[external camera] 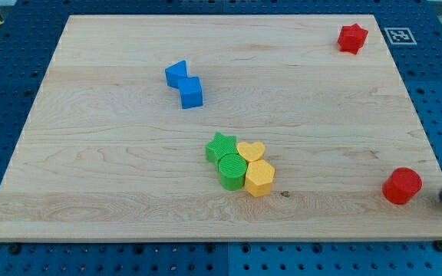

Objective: Place the red circle diagonal to the red star

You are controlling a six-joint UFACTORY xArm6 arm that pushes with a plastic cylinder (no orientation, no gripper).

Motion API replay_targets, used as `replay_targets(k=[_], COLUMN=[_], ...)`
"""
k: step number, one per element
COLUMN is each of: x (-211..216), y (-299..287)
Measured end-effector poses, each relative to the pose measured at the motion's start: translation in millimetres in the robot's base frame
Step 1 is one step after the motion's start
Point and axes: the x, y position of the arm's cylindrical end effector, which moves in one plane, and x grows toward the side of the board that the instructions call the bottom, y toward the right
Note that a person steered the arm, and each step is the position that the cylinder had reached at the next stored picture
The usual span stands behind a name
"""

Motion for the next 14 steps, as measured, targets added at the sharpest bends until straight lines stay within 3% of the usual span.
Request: replay_targets(k=[1, 2, 3, 5, 6, 7, 8, 11, 13, 14], x=[9.0, -39.4, -89.2, -61.7, -89.6, -135.5, -147.6, -147.6, -167.9, -158.1], y=[-39.5, -80.7, -86.4, -49.8, -38.8, -68.6, -84.4, -80.2, -139.5, -109.6])
